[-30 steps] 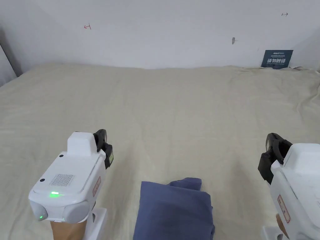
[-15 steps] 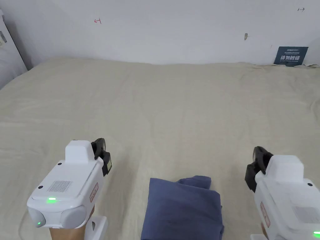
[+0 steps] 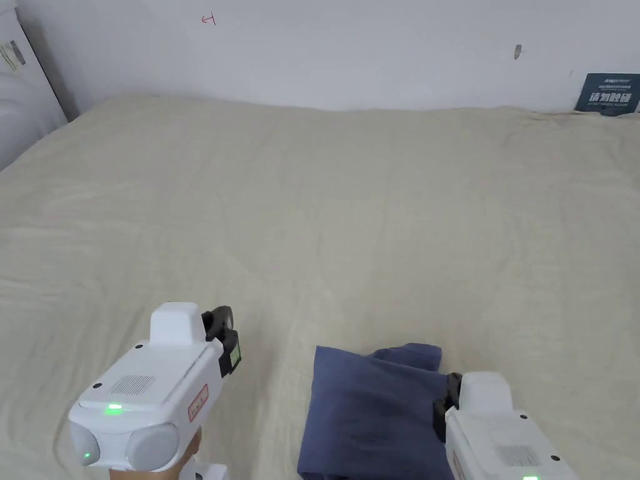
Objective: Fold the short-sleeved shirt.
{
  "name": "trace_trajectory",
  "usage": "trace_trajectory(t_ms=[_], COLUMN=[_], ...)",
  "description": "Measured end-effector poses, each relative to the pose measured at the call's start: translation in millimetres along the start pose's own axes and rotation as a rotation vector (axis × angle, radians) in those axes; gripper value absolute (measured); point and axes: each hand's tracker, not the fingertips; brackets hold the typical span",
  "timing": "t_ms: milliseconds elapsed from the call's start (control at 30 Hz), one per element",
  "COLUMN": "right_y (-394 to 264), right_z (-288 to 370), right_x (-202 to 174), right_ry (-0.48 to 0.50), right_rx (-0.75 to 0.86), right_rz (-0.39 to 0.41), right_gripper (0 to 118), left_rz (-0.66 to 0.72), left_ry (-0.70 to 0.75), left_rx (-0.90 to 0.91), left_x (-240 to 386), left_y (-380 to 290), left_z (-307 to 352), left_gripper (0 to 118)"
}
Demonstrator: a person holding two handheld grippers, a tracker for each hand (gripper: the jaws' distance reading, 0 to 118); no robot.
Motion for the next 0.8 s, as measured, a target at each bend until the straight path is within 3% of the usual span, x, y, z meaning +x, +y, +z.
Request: trace_trajectory(t_ms=[367,500,533,600,667,700,800], right_y=[-43.8,-41.7,-41.1,-40.6,-39.9,-39.6,-39.5], right_z=[-29.5,-26.9,-27.0,-26.3,-26.5,-26.6,-25.5], right_x=[-11.7,-12.1,-11.7,-11.0,-10.4,-10.2,-10.1], right_ry=[-0.016,-0.019,-0.017,-0.014,-0.011,-0.010,-0.008], right_rx=[-0.114,-0.114,-0.115,-0.117,-0.120,-0.122,-0.123], right_rz=[-0.026,-0.025,-0.023,-0.024,-0.024,-0.024,-0.025], right_gripper=[0,0,0,0,0,0,0], left_rz=[0.062,0.085,0.104,0.157,0.182,0.177,0.168], left_ry=[-0.110,-0.201,-0.227,-0.291,-0.324,-0.335,-0.368], left_rx=[-0.247,-0.371,-0.394,-0.455,-0.527,-0.562,-0.611], left_x=[8.1,13.8,15.3,15.9,18.1,19.5,21.2], left_y=[-34.2,-38.9,-39.4,-38.6,-39.3,-40.3,-43.3], left_z=[-30.0,-43.8,-47.0,-55.8,-66.5,-72.2,-85.4], left_gripper=[0,11,17,49,91,102,105])
